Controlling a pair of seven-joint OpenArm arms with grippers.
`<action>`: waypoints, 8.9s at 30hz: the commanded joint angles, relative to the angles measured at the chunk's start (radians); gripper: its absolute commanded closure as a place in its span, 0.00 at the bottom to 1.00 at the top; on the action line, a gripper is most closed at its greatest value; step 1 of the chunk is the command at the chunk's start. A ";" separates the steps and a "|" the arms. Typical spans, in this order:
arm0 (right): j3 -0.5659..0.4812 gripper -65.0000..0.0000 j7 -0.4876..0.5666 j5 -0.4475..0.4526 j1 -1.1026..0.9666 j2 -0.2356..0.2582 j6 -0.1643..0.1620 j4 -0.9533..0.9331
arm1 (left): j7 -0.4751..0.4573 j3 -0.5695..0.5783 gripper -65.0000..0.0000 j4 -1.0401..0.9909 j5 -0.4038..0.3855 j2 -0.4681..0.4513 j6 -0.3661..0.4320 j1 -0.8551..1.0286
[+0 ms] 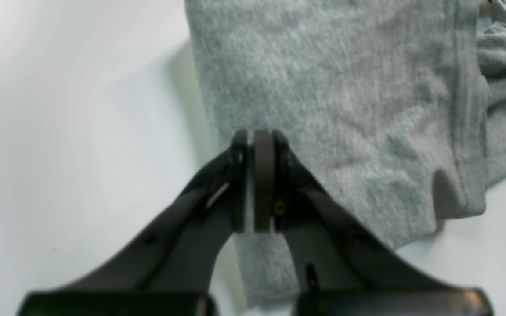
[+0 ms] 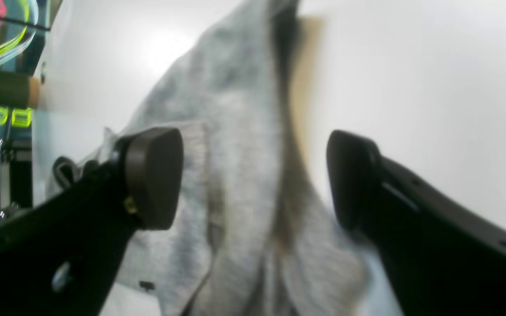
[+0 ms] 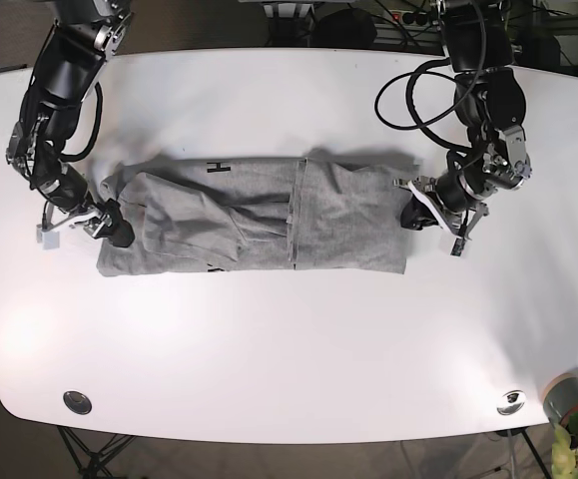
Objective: Fold the T-shirt properly
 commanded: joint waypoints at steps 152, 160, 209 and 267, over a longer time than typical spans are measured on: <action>-0.693 0.27 0.129 -0.465 -0.258 -0.231 -0.105 0.837 | -0.014 -0.079 0.99 0.035 -0.357 -0.230 -0.029 0.048; -0.696 0.27 0.133 -0.455 -0.192 -0.233 -0.105 0.714 | -0.014 -0.074 0.99 0.035 -0.357 -0.224 -0.029 0.049; -0.765 0.27 0.129 -0.454 0.121 -0.359 -0.108 0.489 | -0.015 0.003 0.98 0.044 -0.357 -0.222 -0.027 0.022; -0.535 0.85 0.465 -0.555 0.150 -0.182 -0.099 -0.074 | -0.095 0.444 0.71 0.009 0.226 -0.054 -0.030 -0.040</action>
